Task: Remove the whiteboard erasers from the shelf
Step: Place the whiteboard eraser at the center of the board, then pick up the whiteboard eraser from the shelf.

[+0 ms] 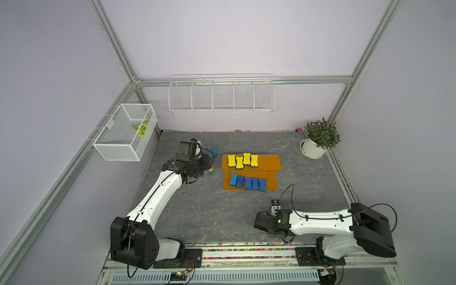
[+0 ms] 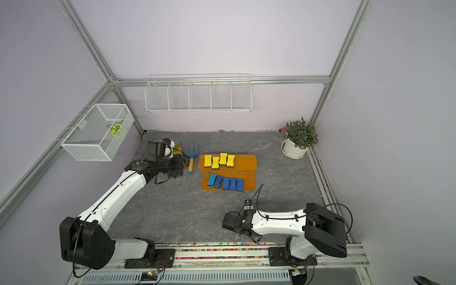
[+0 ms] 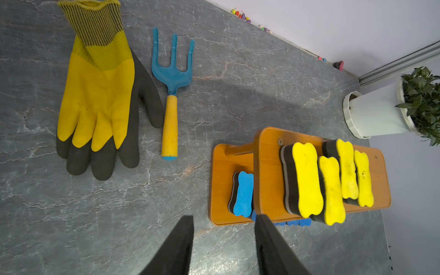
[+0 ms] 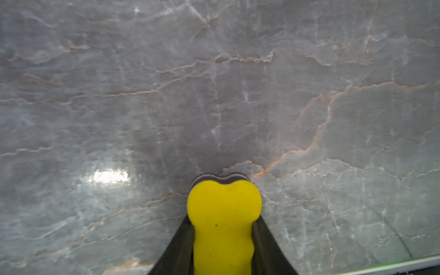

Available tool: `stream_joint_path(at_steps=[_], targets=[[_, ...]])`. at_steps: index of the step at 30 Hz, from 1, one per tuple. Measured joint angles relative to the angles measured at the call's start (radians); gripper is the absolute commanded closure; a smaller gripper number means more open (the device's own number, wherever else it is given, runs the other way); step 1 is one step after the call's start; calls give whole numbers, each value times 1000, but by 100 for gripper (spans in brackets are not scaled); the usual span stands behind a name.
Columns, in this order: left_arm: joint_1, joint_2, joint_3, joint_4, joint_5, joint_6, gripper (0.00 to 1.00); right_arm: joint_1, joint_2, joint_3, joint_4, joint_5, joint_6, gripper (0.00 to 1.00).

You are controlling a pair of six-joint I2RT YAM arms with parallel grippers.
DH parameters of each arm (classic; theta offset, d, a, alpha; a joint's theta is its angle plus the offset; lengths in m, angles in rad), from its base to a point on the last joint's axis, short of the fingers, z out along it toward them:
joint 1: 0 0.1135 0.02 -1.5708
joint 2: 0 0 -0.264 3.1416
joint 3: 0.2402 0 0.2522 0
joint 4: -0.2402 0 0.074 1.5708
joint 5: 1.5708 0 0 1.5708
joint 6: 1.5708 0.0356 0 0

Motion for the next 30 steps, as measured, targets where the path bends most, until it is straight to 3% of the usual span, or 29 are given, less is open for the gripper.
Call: stream_joint_path(at_steps=[14, 21, 30], targets=[[0, 23, 0, 0, -3, 0, 52, 0, 19, 28, -30, 10, -18, 49], [0, 51, 31, -16, 12, 0, 52, -8, 18, 176, -135, 46, -60, 46], [-50, 63, 49, -16, 55, -22, 54, -190, -3, 404, -143, 69, -258, 46]])
